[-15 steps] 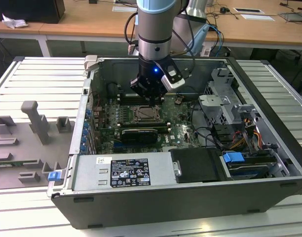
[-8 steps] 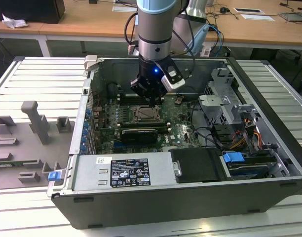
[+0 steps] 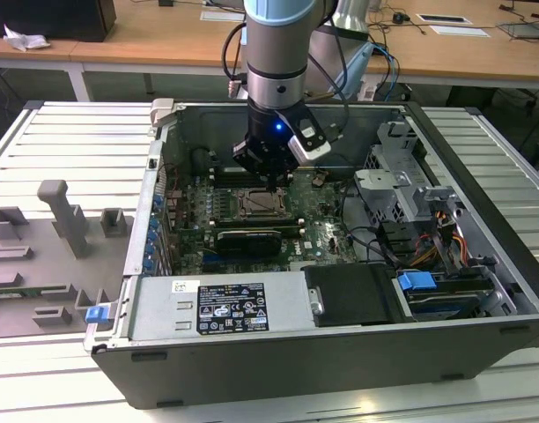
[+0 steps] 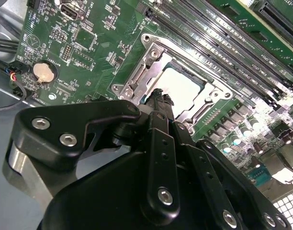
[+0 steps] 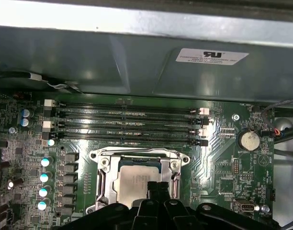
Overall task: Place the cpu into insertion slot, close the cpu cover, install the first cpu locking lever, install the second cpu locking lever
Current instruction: 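Install the second cpu locking lever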
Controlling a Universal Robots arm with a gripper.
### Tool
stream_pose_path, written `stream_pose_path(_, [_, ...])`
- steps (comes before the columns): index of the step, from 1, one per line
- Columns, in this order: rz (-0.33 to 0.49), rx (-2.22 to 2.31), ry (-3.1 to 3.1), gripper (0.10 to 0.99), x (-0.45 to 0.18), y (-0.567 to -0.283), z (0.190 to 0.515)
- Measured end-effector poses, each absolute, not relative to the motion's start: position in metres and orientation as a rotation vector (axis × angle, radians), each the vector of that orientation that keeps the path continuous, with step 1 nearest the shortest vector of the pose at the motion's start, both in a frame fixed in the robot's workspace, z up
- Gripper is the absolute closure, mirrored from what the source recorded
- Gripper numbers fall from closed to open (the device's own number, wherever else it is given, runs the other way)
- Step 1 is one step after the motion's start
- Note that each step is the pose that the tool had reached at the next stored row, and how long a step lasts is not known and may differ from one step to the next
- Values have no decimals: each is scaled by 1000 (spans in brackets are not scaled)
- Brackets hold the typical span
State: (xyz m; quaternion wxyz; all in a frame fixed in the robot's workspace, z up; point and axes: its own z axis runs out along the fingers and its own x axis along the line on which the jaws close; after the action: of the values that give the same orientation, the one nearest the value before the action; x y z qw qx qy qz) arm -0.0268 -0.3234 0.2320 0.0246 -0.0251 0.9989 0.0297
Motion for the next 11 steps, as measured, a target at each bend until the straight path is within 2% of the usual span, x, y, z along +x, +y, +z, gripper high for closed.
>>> stream_pose_path(11, [92, -78, 3090, 980, -27, -326, 232])
